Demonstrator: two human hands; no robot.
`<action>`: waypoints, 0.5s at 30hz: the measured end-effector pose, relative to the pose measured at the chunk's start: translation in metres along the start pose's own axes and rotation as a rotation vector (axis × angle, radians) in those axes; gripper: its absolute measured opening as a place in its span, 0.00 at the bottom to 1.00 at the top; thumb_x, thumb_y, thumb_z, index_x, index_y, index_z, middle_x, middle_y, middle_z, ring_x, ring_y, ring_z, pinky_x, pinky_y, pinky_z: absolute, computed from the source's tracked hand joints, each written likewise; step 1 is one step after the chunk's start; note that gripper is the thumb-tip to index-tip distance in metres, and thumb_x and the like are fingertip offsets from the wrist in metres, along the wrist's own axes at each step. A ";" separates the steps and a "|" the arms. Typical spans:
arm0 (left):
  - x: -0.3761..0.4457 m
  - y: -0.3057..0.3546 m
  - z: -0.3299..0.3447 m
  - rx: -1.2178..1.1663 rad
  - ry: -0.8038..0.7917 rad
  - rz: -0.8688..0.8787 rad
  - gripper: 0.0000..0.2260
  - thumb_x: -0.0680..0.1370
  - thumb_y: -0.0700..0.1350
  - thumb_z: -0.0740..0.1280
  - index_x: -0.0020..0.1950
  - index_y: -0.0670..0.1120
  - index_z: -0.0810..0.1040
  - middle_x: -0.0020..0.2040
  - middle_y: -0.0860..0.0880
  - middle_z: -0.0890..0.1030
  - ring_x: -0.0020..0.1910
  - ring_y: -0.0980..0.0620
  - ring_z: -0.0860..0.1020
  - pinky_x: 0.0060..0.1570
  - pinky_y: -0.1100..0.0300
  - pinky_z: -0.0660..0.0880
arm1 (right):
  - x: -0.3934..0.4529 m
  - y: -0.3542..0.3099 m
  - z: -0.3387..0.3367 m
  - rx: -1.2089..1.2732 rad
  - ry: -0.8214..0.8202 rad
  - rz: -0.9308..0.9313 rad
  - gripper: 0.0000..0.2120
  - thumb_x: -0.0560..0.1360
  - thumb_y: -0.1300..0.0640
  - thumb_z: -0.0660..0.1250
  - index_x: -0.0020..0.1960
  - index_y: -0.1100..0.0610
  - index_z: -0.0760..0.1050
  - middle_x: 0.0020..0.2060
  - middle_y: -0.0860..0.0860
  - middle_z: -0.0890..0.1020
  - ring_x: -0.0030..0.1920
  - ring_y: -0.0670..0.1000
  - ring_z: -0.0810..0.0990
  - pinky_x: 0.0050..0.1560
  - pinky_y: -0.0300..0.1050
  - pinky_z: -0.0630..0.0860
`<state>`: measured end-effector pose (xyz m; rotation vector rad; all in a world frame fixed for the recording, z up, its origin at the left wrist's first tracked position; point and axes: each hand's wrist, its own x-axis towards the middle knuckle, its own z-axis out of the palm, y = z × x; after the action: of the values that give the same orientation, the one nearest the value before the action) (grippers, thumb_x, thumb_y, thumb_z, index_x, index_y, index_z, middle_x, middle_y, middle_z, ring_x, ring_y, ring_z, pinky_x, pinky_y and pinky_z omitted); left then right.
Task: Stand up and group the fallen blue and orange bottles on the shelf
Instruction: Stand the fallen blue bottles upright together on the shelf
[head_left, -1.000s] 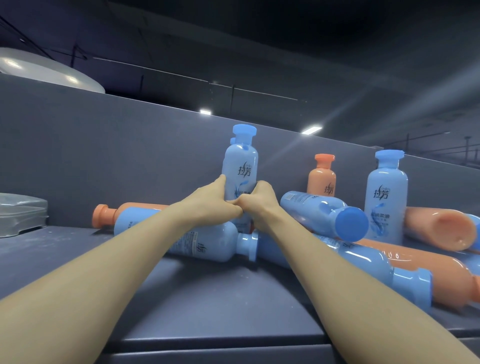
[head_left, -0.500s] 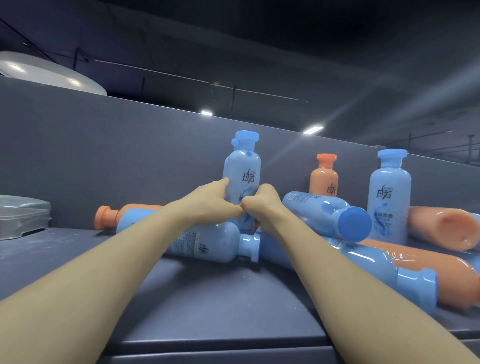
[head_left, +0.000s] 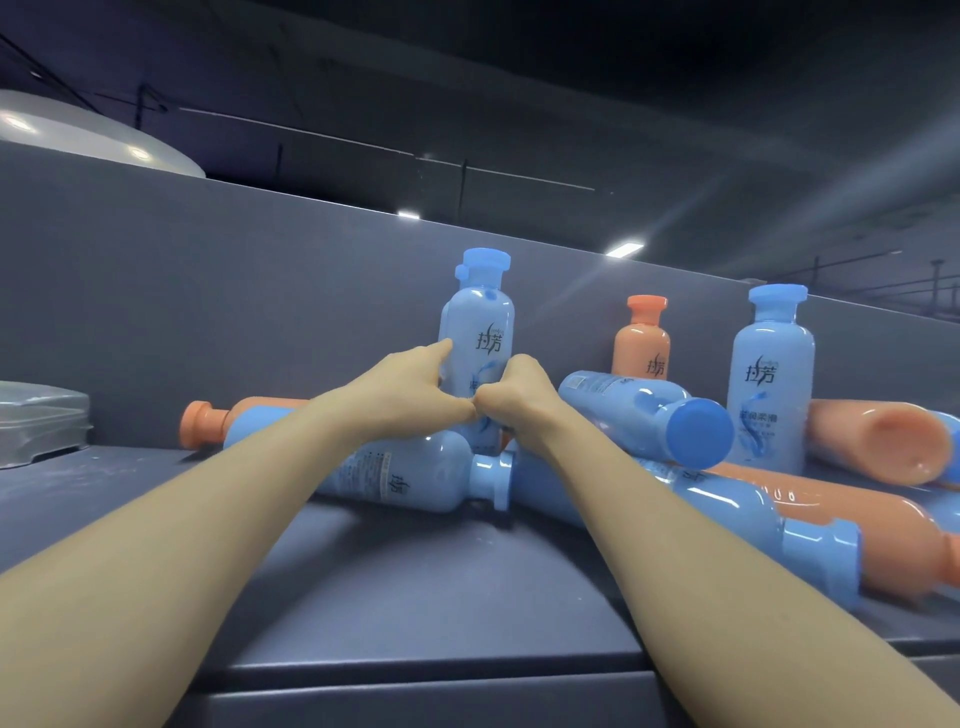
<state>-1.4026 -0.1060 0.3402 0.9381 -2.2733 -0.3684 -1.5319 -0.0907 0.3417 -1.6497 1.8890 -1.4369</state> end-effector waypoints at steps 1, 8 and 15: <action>-0.001 0.001 0.000 0.027 -0.003 0.005 0.19 0.74 0.52 0.67 0.63 0.51 0.70 0.51 0.51 0.76 0.57 0.50 0.76 0.46 0.60 0.73 | -0.001 -0.001 -0.001 -0.016 -0.015 0.000 0.15 0.66 0.72 0.64 0.52 0.66 0.76 0.41 0.57 0.77 0.41 0.57 0.76 0.30 0.42 0.71; -0.003 0.000 -0.009 0.226 -0.058 -0.021 0.22 0.69 0.48 0.63 0.63 0.44 0.70 0.54 0.43 0.81 0.49 0.45 0.78 0.52 0.48 0.76 | 0.005 -0.014 -0.006 -0.023 0.170 -0.085 0.20 0.68 0.61 0.69 0.58 0.66 0.72 0.48 0.57 0.77 0.48 0.57 0.77 0.41 0.47 0.73; -0.010 0.001 -0.028 0.331 -0.276 -0.119 0.23 0.70 0.35 0.62 0.64 0.50 0.73 0.60 0.53 0.77 0.59 0.50 0.75 0.48 0.61 0.72 | -0.008 -0.026 -0.014 -0.270 0.427 -0.319 0.24 0.76 0.57 0.62 0.70 0.58 0.61 0.67 0.57 0.64 0.67 0.58 0.61 0.62 0.47 0.63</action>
<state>-1.3790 -0.0990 0.3574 1.2595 -2.5885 -0.1813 -1.5235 -0.0740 0.3654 -1.9642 2.1994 -1.8514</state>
